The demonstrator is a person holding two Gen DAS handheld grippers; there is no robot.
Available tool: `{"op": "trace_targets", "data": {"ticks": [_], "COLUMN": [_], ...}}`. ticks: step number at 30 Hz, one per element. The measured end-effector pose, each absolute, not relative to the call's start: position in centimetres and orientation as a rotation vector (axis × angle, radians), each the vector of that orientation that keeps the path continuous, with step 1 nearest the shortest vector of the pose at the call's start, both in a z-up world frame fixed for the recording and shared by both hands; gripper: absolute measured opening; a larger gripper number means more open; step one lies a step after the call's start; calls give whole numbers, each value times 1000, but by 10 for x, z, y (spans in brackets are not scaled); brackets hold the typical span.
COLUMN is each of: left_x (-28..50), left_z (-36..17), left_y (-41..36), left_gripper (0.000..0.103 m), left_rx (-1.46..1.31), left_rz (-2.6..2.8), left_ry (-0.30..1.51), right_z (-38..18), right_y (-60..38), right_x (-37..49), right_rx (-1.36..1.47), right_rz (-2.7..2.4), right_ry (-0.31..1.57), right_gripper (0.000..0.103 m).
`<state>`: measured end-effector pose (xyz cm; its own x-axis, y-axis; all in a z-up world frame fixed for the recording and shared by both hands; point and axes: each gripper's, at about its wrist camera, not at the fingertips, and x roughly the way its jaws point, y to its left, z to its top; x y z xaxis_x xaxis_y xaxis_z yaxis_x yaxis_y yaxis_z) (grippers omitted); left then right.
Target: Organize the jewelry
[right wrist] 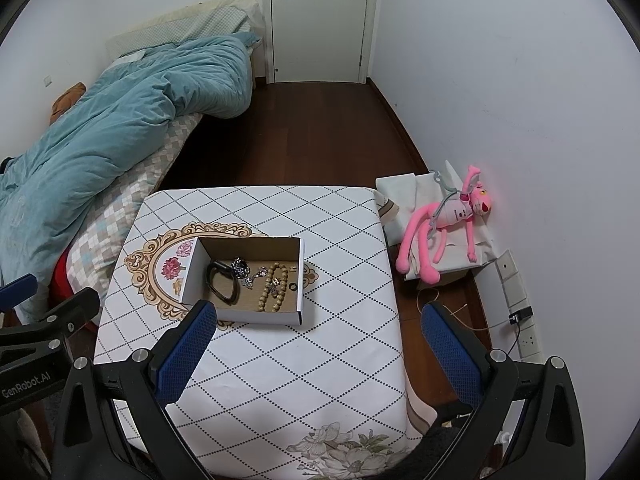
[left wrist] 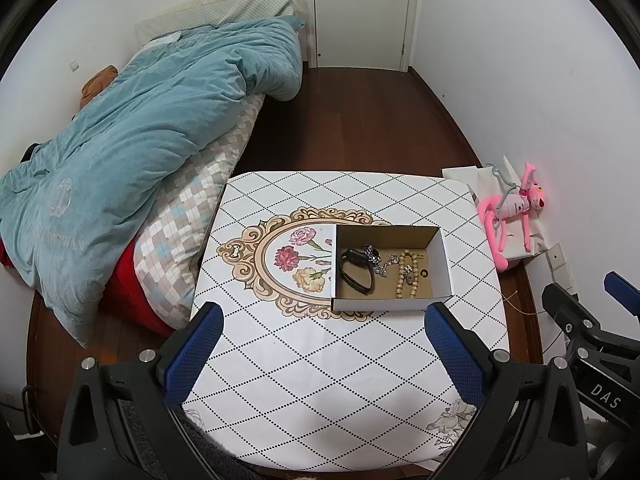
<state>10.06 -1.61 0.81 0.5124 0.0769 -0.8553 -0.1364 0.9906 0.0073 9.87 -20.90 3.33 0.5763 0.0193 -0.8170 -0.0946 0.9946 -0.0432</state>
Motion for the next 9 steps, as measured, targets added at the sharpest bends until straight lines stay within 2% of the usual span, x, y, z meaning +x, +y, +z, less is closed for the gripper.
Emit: {"op": "trace_targets", "data": {"ticks": [9], "left_x": [99], "left_z": [6], "left_y": [-17], "left_gripper": [103], "left_rx": [-68], "left_rz": [120], "left_ry": [1021], "right_z": [33], "right_y": [-210], "right_x": [99], "right_rx": [-86], "right_rz": [67], "right_ry": [956], "right_gripper": [103]}}
